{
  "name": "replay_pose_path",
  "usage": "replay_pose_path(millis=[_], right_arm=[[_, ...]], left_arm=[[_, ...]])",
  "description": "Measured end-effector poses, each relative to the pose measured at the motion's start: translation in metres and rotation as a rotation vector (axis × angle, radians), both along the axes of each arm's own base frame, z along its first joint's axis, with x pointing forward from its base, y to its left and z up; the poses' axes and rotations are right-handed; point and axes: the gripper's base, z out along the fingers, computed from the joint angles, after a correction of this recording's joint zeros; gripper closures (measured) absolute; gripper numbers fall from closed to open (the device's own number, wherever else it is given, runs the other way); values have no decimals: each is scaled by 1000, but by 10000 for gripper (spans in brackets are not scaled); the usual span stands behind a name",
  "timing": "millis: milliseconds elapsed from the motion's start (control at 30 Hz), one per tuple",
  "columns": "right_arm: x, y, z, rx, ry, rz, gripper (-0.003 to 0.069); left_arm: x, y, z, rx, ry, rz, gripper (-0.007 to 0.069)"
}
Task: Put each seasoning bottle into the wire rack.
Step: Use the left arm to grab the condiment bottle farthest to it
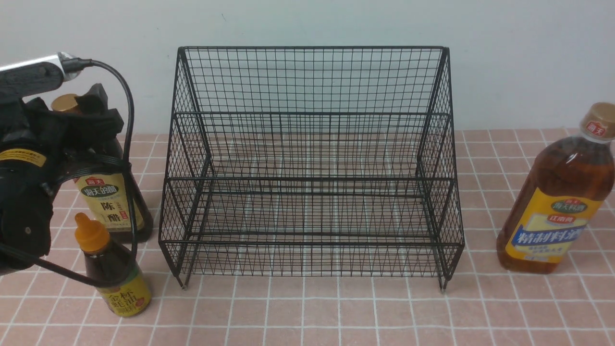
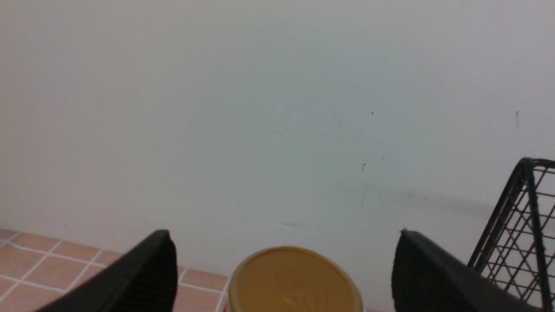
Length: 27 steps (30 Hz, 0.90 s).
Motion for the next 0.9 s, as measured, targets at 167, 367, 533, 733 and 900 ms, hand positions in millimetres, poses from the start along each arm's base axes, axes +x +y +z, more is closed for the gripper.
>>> replay_pose_path(millis=[167, 367, 533, 733, 900], right_arm=[[-1, 1, -3, -1, 34, 10, 669], [-1, 1, -4, -2, 45, 14, 669], [-2, 1, -5, -4, 57, 18, 669], [-4, 3, -9, -9, 104, 34, 669], [-4, 3, -9, -38, 106, 47, 669]], left_arm=[[4, 0, -10, 43, 41, 1, 88], [7, 6, -17, 21, 71, 44, 251], [7, 15, -13, -8, 73, 81, 303], [-2, 9, -2, 28, 112, 6, 314], [-10, 3, 29, 78, 128, -72, 320]])
